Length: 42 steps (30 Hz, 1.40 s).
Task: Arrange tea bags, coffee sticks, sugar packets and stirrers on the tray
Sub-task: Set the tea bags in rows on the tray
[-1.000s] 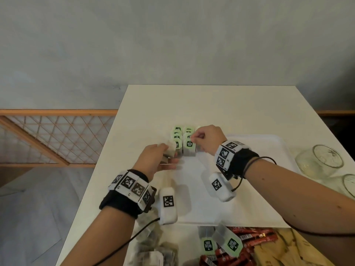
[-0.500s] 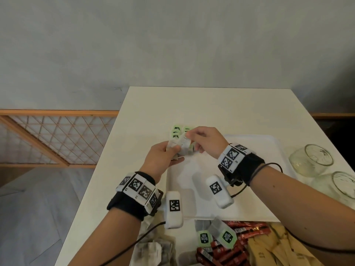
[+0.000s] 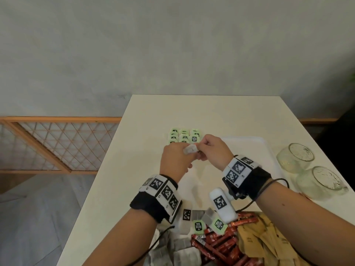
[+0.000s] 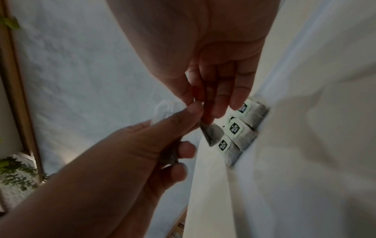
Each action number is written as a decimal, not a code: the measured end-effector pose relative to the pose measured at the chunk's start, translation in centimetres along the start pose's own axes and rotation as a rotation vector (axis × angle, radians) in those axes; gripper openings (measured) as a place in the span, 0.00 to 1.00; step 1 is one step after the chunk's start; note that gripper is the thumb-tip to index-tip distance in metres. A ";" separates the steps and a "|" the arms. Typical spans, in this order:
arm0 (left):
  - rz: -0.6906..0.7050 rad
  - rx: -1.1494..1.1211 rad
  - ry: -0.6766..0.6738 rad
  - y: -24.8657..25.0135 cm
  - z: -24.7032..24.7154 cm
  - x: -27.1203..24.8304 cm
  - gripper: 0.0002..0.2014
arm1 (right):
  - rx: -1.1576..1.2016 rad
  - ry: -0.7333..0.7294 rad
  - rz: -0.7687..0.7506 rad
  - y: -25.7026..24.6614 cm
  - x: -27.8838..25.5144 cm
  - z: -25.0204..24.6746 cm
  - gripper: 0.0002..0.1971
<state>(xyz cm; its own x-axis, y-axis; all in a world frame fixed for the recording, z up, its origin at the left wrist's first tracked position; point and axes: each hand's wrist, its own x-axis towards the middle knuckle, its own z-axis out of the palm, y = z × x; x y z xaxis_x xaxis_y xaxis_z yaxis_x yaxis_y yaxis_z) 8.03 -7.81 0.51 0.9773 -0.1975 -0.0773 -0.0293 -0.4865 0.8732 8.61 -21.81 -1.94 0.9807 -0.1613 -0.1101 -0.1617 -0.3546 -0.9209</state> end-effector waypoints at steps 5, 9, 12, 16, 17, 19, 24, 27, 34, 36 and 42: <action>-0.019 -0.020 0.015 0.6 -0.2 0.1 0.09 | 0.159 0.006 0.033 -1.3 -1.3 -1.0 0.14; -0.065 -0.208 0.013 0.0 -0.5 0.1 0.08 | 0.061 0.080 -0.021 -0.8 -1.1 -2.2 0.08; -0.101 -0.265 -0.020 -0.6 -0.3 0.6 0.07 | 0.024 -0.017 -0.039 -0.2 -0.8 -2.4 0.03; -0.226 -0.330 -0.091 -1.3 -0.6 1.3 0.10 | -0.118 -0.119 0.076 1.6 -0.2 -1.9 0.03; -0.269 -0.341 -0.110 -1.6 -0.8 1.4 0.11 | -0.160 -0.139 0.116 2.3 0.0 -1.6 0.03; -0.323 -0.361 -0.144 -2.2 -1.4 2.0 0.11 | -0.220 -0.125 0.181 3.5 0.7 -1.3 0.03; -0.297 -0.311 -0.143 -3.7 -2.5 3.3 0.11 | -0.312 0.059 0.173 4.6 3.2 -1.3 0.03; -0.266 -0.265 -0.092 -4.7 -2.9 4.1 0.12 | -0.368 0.070 0.119 4.6 4.7 -1.0 0.04; -0.217 -0.218 -0.024 -5.9 -3.2 5.1 0.13 | -0.354 0.051 0.030 3.8 7.4 -0.2 0.02; -0.223 -0.220 -0.007 -6.2 -3.2 5.2 0.11 | -0.367 0.047 0.018 3.5 7.7 -0.1 0.02; -0.210 -0.272 0.088 -6.7 -3.2 5.3 0.06 | -0.342 0.069 0.027 3.1 7.4 -0.1 0.04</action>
<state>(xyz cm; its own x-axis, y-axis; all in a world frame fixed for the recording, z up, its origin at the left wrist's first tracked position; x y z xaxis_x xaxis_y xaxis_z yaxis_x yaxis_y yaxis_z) 14.03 -2.89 -4.27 0.9707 -0.0375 -0.2372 0.2195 -0.2615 0.9399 15.40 -24.20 -5.59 0.9678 -0.2323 -0.0965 -0.2262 -0.6357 -0.7380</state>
